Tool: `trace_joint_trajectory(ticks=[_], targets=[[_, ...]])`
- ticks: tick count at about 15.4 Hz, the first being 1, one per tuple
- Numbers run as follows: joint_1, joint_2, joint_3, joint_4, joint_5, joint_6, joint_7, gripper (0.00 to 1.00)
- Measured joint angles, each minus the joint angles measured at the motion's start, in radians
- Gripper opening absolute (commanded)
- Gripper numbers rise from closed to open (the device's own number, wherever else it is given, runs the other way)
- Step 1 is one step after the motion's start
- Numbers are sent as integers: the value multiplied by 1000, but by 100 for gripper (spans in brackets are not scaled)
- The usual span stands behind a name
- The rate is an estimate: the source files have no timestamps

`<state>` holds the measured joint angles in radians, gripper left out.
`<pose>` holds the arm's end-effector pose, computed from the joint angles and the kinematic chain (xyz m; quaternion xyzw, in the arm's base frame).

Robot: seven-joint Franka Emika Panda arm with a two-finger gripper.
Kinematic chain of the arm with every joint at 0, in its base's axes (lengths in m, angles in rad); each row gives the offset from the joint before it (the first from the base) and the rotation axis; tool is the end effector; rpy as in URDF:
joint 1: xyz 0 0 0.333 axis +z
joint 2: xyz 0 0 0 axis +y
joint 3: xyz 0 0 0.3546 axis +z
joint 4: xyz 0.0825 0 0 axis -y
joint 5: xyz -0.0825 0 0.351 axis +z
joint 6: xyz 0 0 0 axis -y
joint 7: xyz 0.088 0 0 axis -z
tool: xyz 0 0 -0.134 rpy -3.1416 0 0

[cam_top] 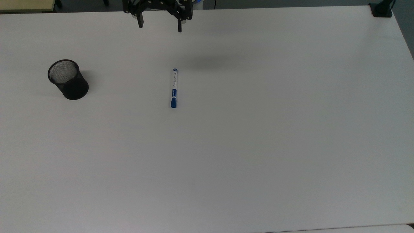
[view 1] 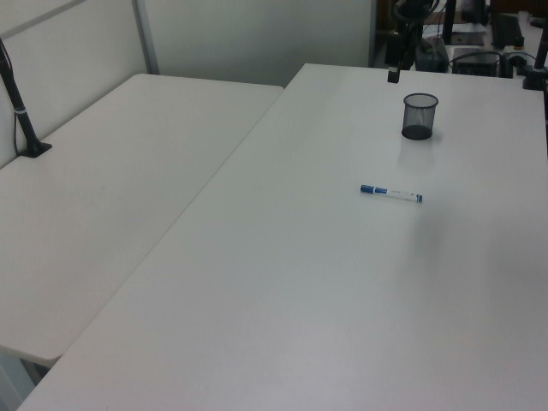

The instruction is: Insert the marker

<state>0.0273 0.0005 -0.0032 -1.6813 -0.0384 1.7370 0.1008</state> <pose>0.5359 0.0084 0.6018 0.9988 -0.0357 0.0287 0.0173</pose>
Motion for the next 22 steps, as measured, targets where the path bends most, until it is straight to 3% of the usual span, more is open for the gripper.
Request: trace_joint_trajectory(ticks=[15, 19, 22], targets=[[0, 0, 0, 0, 0, 0, -12, 100], [0, 1, -2, -12, -8, 0, -168, 96], [-1, 4, -3, -39, -29, 0, -271, 100]])
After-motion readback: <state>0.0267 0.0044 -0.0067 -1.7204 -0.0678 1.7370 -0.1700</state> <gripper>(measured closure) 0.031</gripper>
